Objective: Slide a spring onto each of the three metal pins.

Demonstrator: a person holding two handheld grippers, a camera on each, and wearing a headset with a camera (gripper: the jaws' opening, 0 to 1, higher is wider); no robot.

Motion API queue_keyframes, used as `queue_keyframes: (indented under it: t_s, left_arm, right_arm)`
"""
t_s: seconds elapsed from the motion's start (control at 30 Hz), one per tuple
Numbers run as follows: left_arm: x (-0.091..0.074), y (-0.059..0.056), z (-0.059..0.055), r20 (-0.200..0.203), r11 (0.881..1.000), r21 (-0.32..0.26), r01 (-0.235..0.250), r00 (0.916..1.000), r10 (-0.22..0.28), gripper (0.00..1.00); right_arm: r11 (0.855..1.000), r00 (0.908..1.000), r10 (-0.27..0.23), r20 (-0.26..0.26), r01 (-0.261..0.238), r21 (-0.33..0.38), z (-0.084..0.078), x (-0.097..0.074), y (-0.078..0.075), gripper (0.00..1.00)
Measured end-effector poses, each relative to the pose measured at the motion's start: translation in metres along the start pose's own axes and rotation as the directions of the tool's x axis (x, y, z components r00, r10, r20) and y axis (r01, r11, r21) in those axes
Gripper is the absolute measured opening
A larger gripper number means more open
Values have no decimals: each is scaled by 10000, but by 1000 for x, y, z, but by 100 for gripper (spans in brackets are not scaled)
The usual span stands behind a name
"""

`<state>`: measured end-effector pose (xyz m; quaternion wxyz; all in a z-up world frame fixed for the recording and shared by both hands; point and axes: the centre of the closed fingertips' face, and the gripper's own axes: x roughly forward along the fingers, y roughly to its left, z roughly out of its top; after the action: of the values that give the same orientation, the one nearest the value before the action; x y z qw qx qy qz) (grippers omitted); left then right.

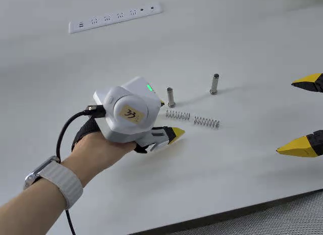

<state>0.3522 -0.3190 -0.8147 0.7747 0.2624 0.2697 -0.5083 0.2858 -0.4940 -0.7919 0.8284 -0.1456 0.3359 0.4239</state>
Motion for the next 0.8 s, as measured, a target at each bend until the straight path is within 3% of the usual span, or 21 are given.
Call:
queue_keyframes:
  t_s: [0.2, 0.43, 0.8]
  left_arm:
    - [6, 7, -3, -260, 9997, -233, 48, 9996, -54, 33]
    - [10, 4, -6, -522, 9988, -256, 407, 9978, -420, 28]
    - [16, 6, -10, -693, 9972, -544, 523, 9960, -560, 25]
  right_arm:
    - [9999, 10000, 1, 0, -1, 116, -2, 0, 5, 88]
    - [9996, 10000, -58, -13, 58, 262, -6, -2, 4, 88]
    - [9989, 9999, -105, 11, 104, 455, -7, -4, 8, 87]
